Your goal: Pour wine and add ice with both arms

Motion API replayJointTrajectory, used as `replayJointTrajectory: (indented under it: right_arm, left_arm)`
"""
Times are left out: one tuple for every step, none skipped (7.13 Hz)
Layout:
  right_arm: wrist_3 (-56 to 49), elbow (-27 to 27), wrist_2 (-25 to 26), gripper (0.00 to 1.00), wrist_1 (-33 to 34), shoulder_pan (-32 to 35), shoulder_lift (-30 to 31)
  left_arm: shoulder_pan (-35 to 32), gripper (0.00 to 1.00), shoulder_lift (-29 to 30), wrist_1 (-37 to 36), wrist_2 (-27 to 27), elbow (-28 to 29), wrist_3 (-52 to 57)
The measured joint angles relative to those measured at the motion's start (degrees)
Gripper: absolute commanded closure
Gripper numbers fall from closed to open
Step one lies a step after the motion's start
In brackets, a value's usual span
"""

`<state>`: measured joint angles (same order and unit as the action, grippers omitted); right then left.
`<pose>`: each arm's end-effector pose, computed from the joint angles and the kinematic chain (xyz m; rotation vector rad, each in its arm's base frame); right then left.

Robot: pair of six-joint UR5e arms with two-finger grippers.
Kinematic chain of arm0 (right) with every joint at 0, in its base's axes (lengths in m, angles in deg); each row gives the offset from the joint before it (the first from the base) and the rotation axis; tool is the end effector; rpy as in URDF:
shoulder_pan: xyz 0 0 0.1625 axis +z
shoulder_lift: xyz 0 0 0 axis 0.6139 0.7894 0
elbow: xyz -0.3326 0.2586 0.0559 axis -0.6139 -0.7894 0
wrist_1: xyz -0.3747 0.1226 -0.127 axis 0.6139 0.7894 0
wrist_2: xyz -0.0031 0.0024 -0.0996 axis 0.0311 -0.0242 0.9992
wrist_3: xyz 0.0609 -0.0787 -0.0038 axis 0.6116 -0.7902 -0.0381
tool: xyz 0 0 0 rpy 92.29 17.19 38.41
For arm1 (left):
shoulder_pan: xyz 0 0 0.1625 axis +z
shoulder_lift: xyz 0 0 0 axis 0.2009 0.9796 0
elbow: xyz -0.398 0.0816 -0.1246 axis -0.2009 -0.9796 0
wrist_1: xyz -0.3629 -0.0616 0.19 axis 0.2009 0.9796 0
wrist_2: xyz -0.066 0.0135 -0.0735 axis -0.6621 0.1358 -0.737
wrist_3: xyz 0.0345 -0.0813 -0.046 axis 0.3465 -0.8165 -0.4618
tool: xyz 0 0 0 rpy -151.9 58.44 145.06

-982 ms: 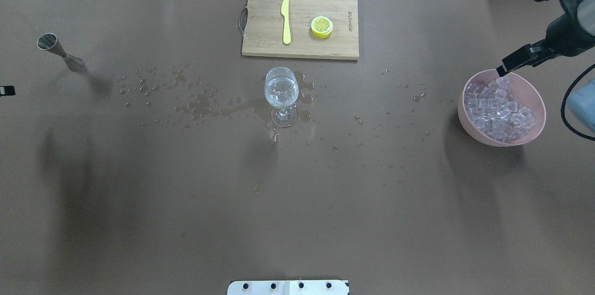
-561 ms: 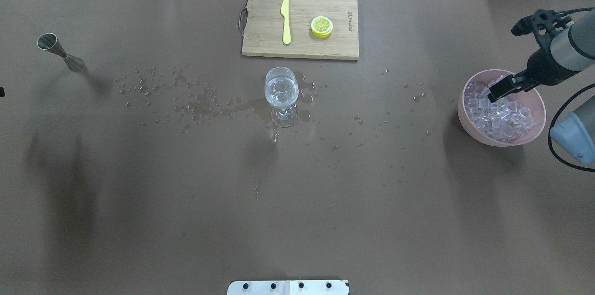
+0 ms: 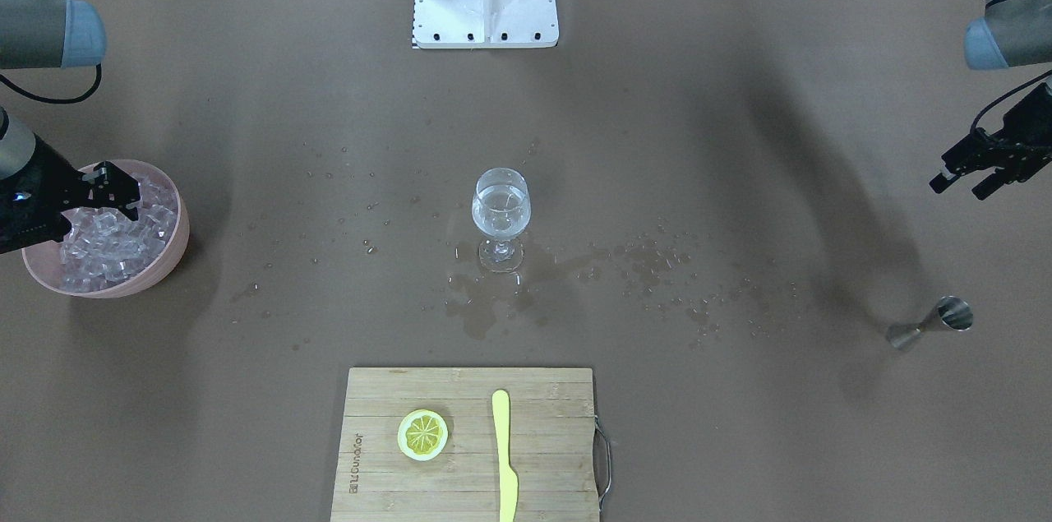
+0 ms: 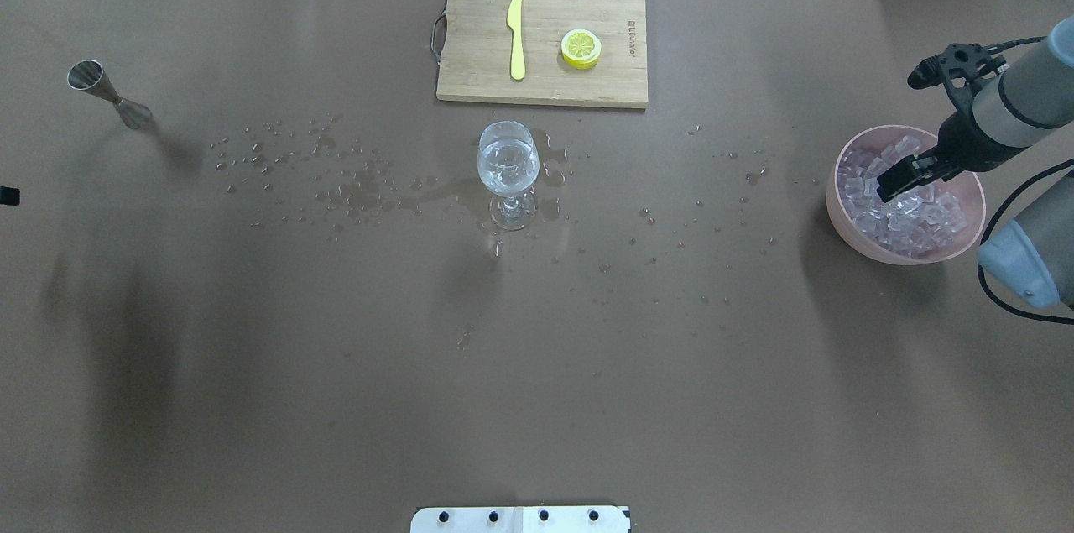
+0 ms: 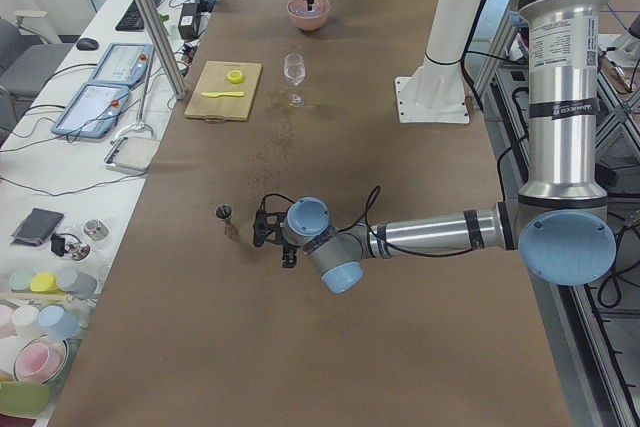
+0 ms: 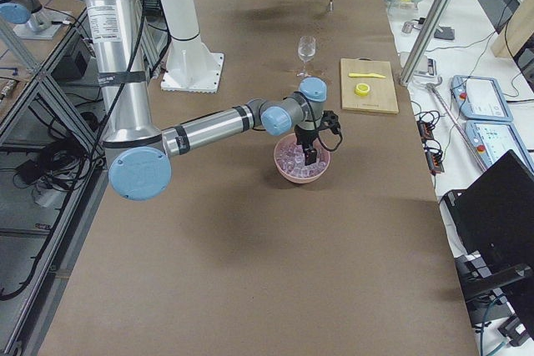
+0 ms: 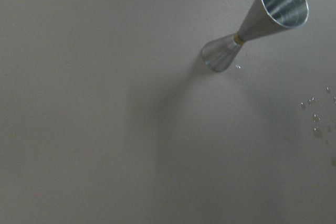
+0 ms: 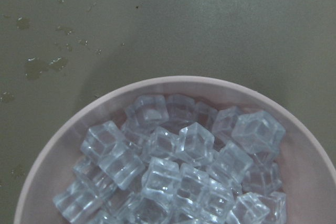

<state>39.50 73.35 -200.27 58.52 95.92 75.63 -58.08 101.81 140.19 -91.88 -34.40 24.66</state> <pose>-0.2272 -0.5091 0.5002 0.1318 -0.7388 -0.2934 0.1005 -0.4523 0.6571 0.2579 1.0568 -0.0943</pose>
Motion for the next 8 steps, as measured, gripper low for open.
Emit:
replayJointTrajectory:
  right_arm:
    - [0.1, -0.4, -0.1, 0.07, 0.1, -0.1, -0.1]
    - [0.2, -0.9, -0.2, 0.20, 0.1, -0.1, -0.1]
    - [0.2, -1.3, -0.3, 0.48, 0.1, -0.1, -0.1]
    - [0.2, -1.5, -0.6, 0.87, 0.1, -0.1, -0.1]
    - [0.3, -1.5, -1.4, 1.00, 0.1, -0.1, -0.1]
    - [0.3, -1.5, -2.3, 1.00, 0.1, -0.1, -0.1]
    - [0.3, -1.5, -2.9, 1.00, 0.1, -0.1, -0.1]
    - [0.2, -1.4, -3.6, 1.00, 0.1, -0.1, -0.1]
  left_arm:
    - [-0.4, 0.03, -0.1, -3.3, -0.2, -0.2, 6.5]
    - [-1.3, 0.03, -0.1, -8.6, -0.3, -0.7, 13.9]
    - [-2.7, 0.03, 0.0, -15.3, -0.3, -2.2, 21.0]
    - [-4.7, 0.03, 0.0, -22.1, -0.2, -4.6, 26.4]
    - [-6.3, 0.03, 0.1, -26.5, -0.1, -6.6, 29.3]
    - [-7.0, 0.03, 0.1, -28.5, -0.1, -7.6, 30.4]
    - [-7.3, 0.03, 0.2, -29.1, 0.0, -8.0, 30.8]
    - [-7.4, 0.03, 0.2, -29.4, -0.1, -8.3, 31.0]
